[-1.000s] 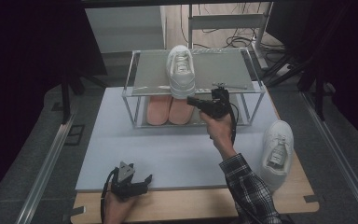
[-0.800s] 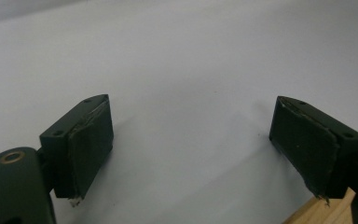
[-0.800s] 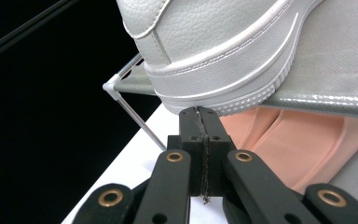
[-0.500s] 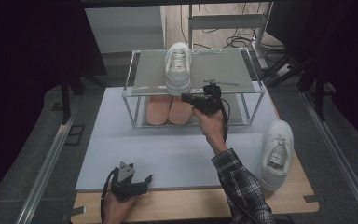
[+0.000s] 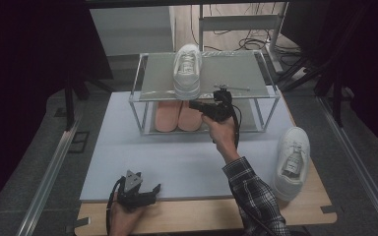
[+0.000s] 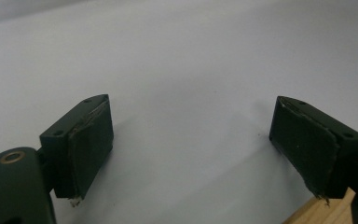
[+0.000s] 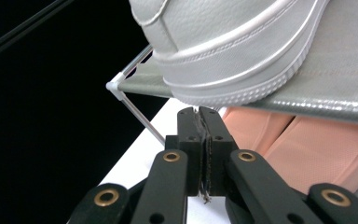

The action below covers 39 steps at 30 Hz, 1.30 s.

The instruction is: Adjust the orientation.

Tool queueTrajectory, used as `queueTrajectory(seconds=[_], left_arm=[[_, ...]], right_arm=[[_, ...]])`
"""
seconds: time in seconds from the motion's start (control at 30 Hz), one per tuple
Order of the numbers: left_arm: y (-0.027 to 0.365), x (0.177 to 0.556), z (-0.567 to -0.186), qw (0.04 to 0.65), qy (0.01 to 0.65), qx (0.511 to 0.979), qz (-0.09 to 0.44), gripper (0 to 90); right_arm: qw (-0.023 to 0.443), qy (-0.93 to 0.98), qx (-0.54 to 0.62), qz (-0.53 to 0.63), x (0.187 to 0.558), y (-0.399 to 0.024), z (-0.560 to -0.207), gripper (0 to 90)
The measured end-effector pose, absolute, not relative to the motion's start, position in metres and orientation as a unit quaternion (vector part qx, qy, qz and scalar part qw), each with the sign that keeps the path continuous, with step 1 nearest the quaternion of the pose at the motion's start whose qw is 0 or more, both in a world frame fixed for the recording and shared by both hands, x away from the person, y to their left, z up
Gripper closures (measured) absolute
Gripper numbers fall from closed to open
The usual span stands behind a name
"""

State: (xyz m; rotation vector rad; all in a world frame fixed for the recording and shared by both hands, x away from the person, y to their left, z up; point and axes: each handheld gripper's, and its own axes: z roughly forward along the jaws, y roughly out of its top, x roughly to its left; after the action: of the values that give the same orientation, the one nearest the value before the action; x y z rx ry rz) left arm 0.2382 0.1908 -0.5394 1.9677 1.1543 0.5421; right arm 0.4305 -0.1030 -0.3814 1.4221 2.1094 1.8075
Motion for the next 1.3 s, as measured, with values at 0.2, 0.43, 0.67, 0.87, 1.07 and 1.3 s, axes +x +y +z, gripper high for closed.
queueTrajectory(seconds=[0.2, 0.43, 0.67, 0.87, 1.07, 1.3], left_arm=[[0.191, 0.238, -0.539, 0.388, 0.454, 0.774, 0.213, 13.5], [0.191, 0.238, -0.539, 0.388, 0.454, 0.774, 0.213, 13.5], [0.191, 0.238, -0.539, 0.388, 0.454, 0.773, 0.213, 13.5], [0.191, 0.238, -0.539, 0.388, 0.454, 0.774, 0.213, 13.6], [0.191, 0.238, -0.539, 0.387, 0.454, 0.774, 0.213, 13.6], [0.191, 0.238, -0.539, 0.387, 0.454, 0.774, 0.213, 13.6]], right_arm=[[0.018, 0.687, 0.449, 0.571, 0.423, -0.103, -0.382, 84.1], [0.022, 0.702, 0.438, 0.561, 0.414, -0.107, -0.382, 77.7], [0.017, 0.716, 0.433, 0.548, 0.407, -0.112, -0.385, 67.6], [0.033, 0.724, 0.432, 0.537, 0.4, -0.117, -0.386, 60.6], [0.044, 0.731, 0.424, 0.533, 0.392, -0.123, -0.385, 53.5], [0.053, 0.751, 0.416, 0.509, 0.383, -0.129, -0.389, 48.1]])
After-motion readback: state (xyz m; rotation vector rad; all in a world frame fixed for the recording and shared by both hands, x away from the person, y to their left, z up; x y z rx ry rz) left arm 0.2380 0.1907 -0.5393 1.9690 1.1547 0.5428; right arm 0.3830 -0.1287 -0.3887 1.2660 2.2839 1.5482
